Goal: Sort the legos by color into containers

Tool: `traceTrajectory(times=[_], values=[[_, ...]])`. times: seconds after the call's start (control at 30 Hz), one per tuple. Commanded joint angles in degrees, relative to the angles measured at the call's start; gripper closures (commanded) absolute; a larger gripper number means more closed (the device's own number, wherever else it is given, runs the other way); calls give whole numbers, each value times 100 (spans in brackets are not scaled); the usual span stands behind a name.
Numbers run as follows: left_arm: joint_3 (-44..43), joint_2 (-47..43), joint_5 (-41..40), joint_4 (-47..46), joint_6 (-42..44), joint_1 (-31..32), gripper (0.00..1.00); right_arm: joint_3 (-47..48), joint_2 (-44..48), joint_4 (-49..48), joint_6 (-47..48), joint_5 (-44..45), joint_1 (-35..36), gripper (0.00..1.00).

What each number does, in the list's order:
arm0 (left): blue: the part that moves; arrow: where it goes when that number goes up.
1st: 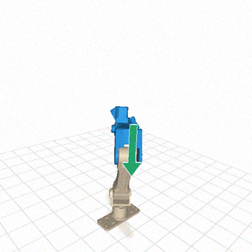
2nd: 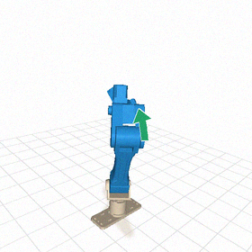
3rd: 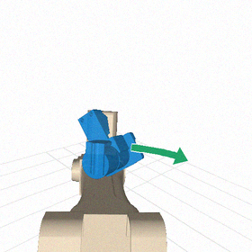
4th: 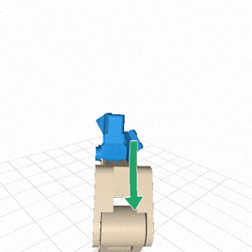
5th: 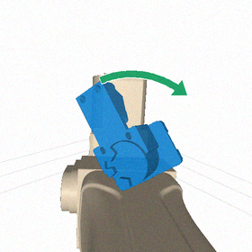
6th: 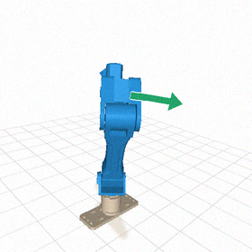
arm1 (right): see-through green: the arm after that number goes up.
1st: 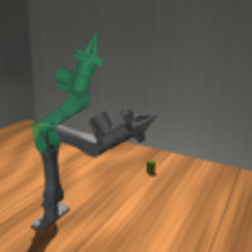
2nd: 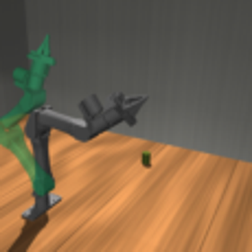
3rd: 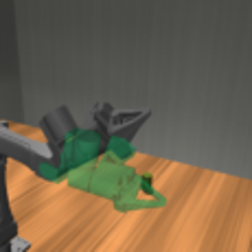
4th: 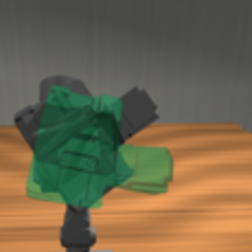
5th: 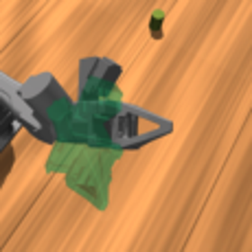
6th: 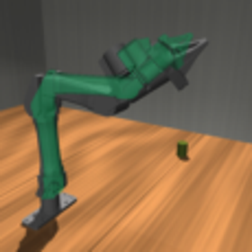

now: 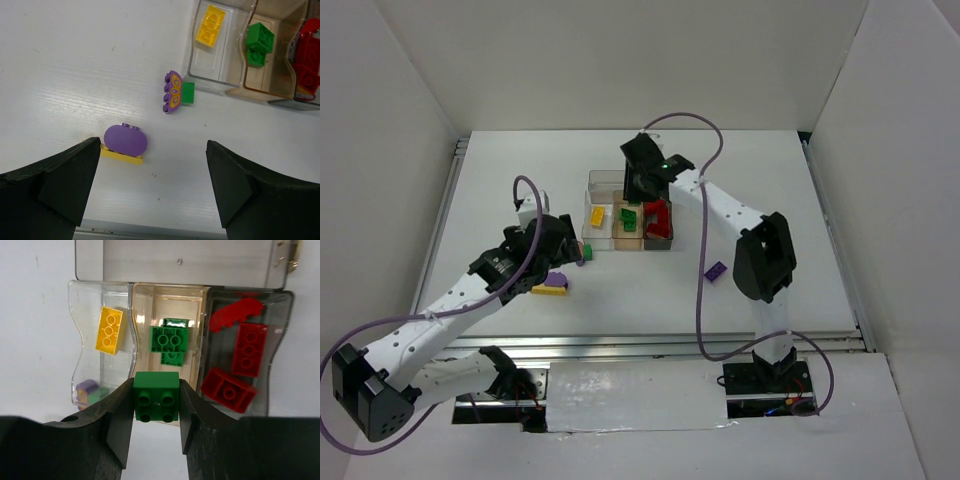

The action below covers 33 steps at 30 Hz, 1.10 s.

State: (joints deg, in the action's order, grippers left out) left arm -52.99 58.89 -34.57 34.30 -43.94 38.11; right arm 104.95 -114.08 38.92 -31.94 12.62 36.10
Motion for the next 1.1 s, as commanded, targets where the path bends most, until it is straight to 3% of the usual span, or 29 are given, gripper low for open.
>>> traceTrajectory(times=[0.0, 0.03, 0.1, 0.13, 0.27, 0.33, 0.43, 0.63, 0.83, 1.07], values=[[-176, 122, -156, -249, -220, -163, 0, 525, -578, 336, -215, 276, 90, 82], [-211, 157, -138, -240, -211, -189, 1, 579, -650, 345, -224, 267, 99, 80], [-299, 263, -112, -223, -159, -260, 0, 676, -799, 336, -207, 171, 108, 65], [-326, 289, -138, -222, -158, -286, 0, 685, -826, 327, -190, 118, 108, 47], [-238, 368, -165, -152, -281, -356, 0, 869, -870, 292, -84, -119, 126, 8], [-107, 377, -77, -196, -325, -435, 1, 966, -809, 336, -31, -120, 170, 1], [121, 342, -24, -240, -448, -462, 0, 958, -502, 336, 21, -190, 196, 0], [859, 438, -138, -353, -879, -550, 1, -798, 1235, -664, 328, -874, 336, 1], [1317, 851, 398, -1074, -283, -690, 1, -2581, 2318, -1280, 505, -1543, 398, 1], [1467, 1028, 697, -1540, 228, -735, 1, -3480, 2628, -1632, 558, -1842, 442, 1]])
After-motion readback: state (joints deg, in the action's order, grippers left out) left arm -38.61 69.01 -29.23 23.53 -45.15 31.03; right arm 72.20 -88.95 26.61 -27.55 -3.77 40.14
